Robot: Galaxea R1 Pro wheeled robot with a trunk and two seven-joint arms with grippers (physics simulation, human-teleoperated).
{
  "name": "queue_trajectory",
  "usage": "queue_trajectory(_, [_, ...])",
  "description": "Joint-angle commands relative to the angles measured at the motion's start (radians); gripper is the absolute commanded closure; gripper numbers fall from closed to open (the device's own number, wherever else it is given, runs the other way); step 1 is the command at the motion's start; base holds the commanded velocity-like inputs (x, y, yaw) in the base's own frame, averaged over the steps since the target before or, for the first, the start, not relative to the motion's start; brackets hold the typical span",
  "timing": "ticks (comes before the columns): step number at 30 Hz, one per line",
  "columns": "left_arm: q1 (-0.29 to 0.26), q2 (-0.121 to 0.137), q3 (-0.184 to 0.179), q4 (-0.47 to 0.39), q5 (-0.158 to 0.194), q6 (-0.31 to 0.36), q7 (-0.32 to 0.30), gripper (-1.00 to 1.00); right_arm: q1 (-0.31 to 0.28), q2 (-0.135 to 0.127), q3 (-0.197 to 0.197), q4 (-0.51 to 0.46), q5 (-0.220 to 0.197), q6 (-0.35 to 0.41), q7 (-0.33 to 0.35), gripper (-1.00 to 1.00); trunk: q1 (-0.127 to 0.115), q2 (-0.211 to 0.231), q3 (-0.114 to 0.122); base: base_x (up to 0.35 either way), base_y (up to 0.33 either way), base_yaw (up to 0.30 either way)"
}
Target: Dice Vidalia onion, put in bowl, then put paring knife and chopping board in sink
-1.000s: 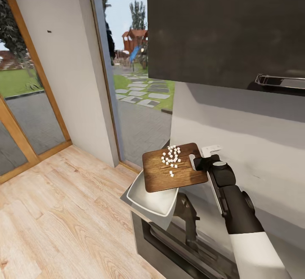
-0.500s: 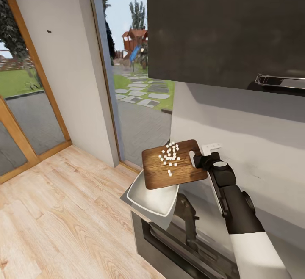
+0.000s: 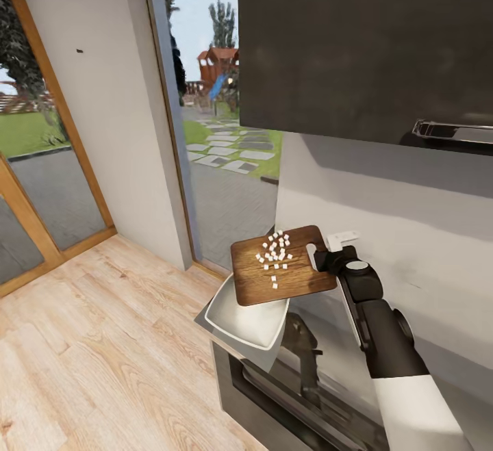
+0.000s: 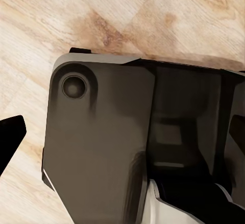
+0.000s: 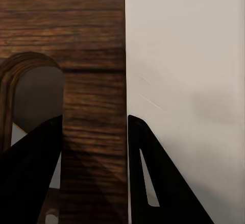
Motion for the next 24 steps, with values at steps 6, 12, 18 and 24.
queue_trajectory(6, [-0.001, -0.001, 0.004, 0.001, 0.006, -0.003, -0.001, -1.0, 0.0, 0.0, 0.0, -0.001, 0.011, 0.005, 0.008, 1.0, 0.001, -0.002, -0.002, 0.0, 0.0, 0.0])
queue_trajectory(12, [-0.001, -0.001, 0.004, 0.001, 0.006, -0.003, -0.001, -1.0, 0.0, 0.0, 0.0, -0.001, 0.011, 0.004, 0.008, 1.0, 0.001, -0.002, -0.002, 0.0, 0.0, 0.0])
queue_trajectory(18, [-0.001, -0.001, 0.004, 0.001, 0.006, -0.003, -0.001, -1.0, 0.0, 0.0, 0.001, -0.001, 0.011, 0.004, 0.008, 1.0, 0.001, -0.002, -0.002, 0.0, 0.0, 0.0])
queue_trajectory(24, [-0.001, -0.001, 0.004, 0.001, 0.006, -0.003, -0.001, -1.0, -0.001, 0.0, 0.001, -0.001, 0.012, 0.002, 0.008, 1.0, 0.001, -0.002, -0.002, 0.0, 0.0, 0.0])
